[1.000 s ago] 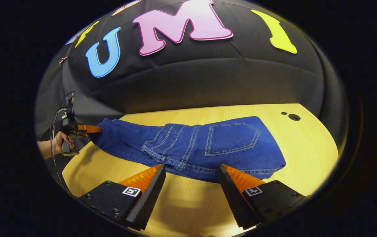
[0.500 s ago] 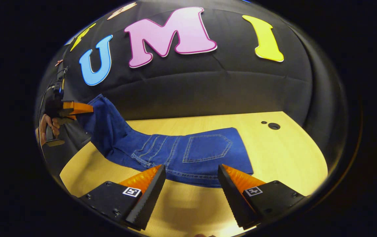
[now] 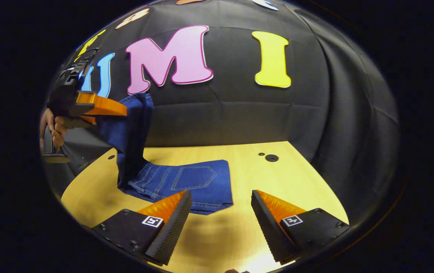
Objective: Grasp the waist and the cuffs of the jeans and fold them to make the two legs overlap; first hold the waist and fold one-third of the jeans toward the cuffs, then hold the cuffs and fold the remaining one-third in the same direction to finish folding.
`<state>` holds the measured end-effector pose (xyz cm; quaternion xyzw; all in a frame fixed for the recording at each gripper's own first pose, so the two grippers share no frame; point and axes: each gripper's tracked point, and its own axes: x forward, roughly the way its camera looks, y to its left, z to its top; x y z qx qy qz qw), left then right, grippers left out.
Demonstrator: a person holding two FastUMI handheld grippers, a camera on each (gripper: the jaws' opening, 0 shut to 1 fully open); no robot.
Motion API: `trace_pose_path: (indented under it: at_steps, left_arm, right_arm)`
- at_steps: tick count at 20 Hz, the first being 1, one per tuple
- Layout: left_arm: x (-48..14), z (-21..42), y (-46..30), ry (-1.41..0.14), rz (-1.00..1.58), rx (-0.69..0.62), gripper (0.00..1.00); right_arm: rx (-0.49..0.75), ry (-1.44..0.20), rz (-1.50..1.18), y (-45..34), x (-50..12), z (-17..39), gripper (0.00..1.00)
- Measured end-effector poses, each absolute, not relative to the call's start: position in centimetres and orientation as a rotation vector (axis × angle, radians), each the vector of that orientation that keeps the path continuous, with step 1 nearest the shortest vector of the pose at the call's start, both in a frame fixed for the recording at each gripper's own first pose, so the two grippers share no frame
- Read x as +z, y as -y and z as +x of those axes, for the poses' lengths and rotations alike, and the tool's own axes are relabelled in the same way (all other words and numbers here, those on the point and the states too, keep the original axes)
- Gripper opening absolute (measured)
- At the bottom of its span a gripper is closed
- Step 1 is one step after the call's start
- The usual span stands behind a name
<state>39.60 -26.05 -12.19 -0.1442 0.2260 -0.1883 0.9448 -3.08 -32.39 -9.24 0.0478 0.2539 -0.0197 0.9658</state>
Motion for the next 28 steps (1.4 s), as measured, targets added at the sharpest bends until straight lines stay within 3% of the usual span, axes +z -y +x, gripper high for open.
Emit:
trace_pose_path:
  at_steps: [5, 8, 10, 11, 14, 21, 28]
  left_arm:
    - [-22.1, 40.5, 34.5, -0.642, -0.205, -0.422, 0.06]
    - [-26.8, 41.1, 36.0, -0.730, -0.148, -0.382, 0.06]
    - [-27.8, 41.2, 36.9, -0.754, -0.156, -0.407, 0.14]
    - [-27.7, 40.7, 37.6, -0.750, -0.194, -0.442, 0.23]
    - [-25.7, 40.0, 37.7, -0.664, -0.232, -0.451, 1.00]
    - [-14.1, 34.7, 29.6, -0.358, -0.156, -0.362, 0.97]
    - [-1.1, 21.1, 18.6, -0.062, -0.033, -0.203, 0.96]
  right_arm:
    - [-0.114, -0.543, 0.115, 36.0, -9.8, -6.0, 0.97]
    - [-0.136, -0.567, 0.146, 36.7, -10.8, -7.6, 0.97]
    - [-0.136, -0.573, 0.156, 36.8, -10.9, -8.4, 0.97]
    - [-0.134, -0.574, 0.156, 36.8, -10.8, -8.6, 0.97]
    - [-0.130, -0.559, 0.163, 36.8, -10.0, -8.6, 0.97]
    - [-0.097, -0.462, 0.156, 35.1, -3.0, -9.3, 0.97]
    - [-0.075, -0.219, 0.123, 31.3, 10.7, -12.2, 0.96]
